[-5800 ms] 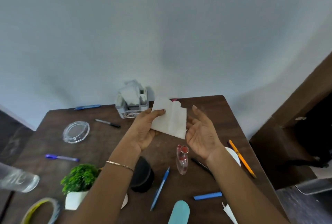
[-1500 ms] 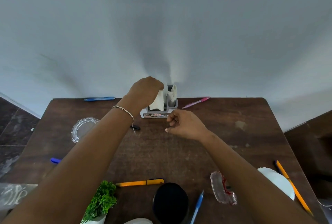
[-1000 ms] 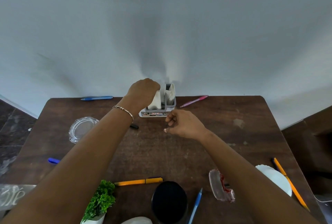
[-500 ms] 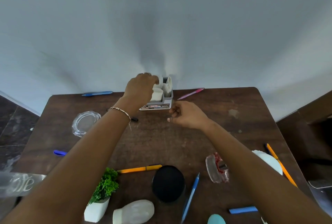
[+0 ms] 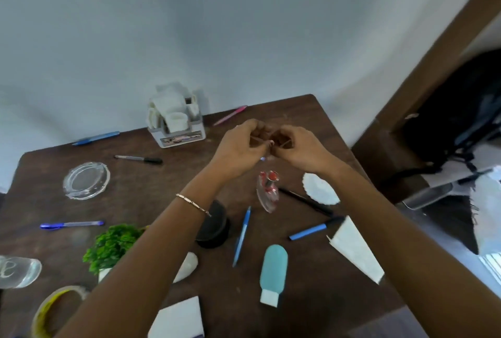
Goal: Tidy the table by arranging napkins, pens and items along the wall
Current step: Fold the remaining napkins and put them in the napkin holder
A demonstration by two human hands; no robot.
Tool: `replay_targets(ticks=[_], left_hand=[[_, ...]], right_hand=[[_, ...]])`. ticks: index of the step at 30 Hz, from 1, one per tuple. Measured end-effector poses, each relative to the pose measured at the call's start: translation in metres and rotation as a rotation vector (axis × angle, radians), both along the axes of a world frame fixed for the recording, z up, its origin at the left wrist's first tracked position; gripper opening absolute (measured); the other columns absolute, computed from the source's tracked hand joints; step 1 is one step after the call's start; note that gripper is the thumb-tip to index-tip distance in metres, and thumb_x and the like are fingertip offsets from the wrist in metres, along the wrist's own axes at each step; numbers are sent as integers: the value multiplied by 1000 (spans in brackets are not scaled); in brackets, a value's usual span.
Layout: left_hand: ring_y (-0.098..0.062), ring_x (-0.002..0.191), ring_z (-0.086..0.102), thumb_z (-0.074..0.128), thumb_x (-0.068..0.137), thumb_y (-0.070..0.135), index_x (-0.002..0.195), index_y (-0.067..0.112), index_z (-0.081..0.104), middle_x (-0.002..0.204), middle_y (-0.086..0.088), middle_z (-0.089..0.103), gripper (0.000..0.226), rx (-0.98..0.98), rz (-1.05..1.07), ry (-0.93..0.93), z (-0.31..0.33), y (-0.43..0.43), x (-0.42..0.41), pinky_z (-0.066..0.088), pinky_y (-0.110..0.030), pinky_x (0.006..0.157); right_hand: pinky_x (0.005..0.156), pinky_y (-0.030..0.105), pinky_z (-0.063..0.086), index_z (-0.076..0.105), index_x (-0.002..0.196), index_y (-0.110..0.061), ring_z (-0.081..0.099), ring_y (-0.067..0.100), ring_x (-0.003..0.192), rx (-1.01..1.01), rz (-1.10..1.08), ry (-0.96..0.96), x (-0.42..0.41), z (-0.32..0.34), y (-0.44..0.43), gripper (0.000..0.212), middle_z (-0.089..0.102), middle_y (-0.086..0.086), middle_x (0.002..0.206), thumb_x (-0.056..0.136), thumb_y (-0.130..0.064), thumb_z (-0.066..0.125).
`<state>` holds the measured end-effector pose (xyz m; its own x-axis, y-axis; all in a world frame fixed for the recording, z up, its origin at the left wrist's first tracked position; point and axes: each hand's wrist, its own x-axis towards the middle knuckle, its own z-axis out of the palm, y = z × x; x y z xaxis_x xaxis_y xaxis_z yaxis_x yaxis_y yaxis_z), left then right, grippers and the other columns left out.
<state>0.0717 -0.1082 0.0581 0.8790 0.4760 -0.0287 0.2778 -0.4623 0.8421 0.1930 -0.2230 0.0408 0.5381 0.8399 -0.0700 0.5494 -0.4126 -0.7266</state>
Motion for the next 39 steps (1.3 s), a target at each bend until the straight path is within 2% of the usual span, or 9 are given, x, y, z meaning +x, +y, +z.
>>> replay_targets(ticks=[5,10,15,17,21,25,28,34,39], left_hand=[[-3,97,63,66,87,17,118,17,57,106,7,66,32,-197,-49,-56,-5,-77,8,51,-14,84],[-12,105,62,65,88,15,120,15,55,117,1,64,34,-267,-90,66,-42,-139,7,53,-29,93],[-13,110,59,65,89,18,124,15,56,119,2,62,36,-320,-31,255,-78,-172,-3,48,-26,91],[-13,113,57,66,88,19,125,16,56,124,2,61,38,-333,-22,322,-92,-184,-9,47,-28,96],[-13,116,55,64,89,21,130,18,53,132,1,57,43,-367,-44,416,-110,-211,-19,48,-31,97],[-13,119,54,63,90,17,132,20,50,139,2,50,44,-365,-39,416,-115,-231,-24,46,-26,95],[-13,116,56,63,90,17,130,21,51,138,1,50,43,-360,-33,407,-117,-233,-26,48,-27,94],[-10,112,53,63,90,19,131,20,50,137,2,51,43,-372,0,390,-119,-230,-24,44,-23,90],[-17,119,55,72,82,11,136,20,41,143,-2,46,62,-475,76,294,-119,-230,-24,48,-37,101]], right_hand=[[86,33,54,70,99,-21,65,7,89,5,-117,45,13,4,-90,13,70,-8,94,87,-22,66],[81,42,56,70,97,-22,66,16,87,-9,-280,118,13,-21,-170,12,69,-3,94,89,-21,61],[82,34,52,66,104,-18,64,20,98,-224,-376,67,12,-68,-224,16,68,2,107,89,-18,61],[84,30,48,62,114,-15,61,22,107,-318,-429,26,7,-88,-241,25,64,3,119,89,-19,62],[95,40,48,48,131,-16,50,28,121,-510,-487,-93,-5,-120,-263,51,48,9,134,88,-37,64],[98,42,47,43,136,-19,44,30,127,-545,-490,-157,-11,-131,-268,57,41,9,140,88,-40,65],[96,42,48,45,131,-19,49,28,123,-505,-452,-160,-9,-133,-266,52,48,7,136,87,-37,67],[90,39,50,52,120,-19,60,24,109,-459,-408,-22,-2,-130,-265,39,62,3,121,85,-28,68],[71,37,49,62,84,-14,61,23,86,-312,-335,192,1,-114,-264,11,64,7,92,84,-23,68]])
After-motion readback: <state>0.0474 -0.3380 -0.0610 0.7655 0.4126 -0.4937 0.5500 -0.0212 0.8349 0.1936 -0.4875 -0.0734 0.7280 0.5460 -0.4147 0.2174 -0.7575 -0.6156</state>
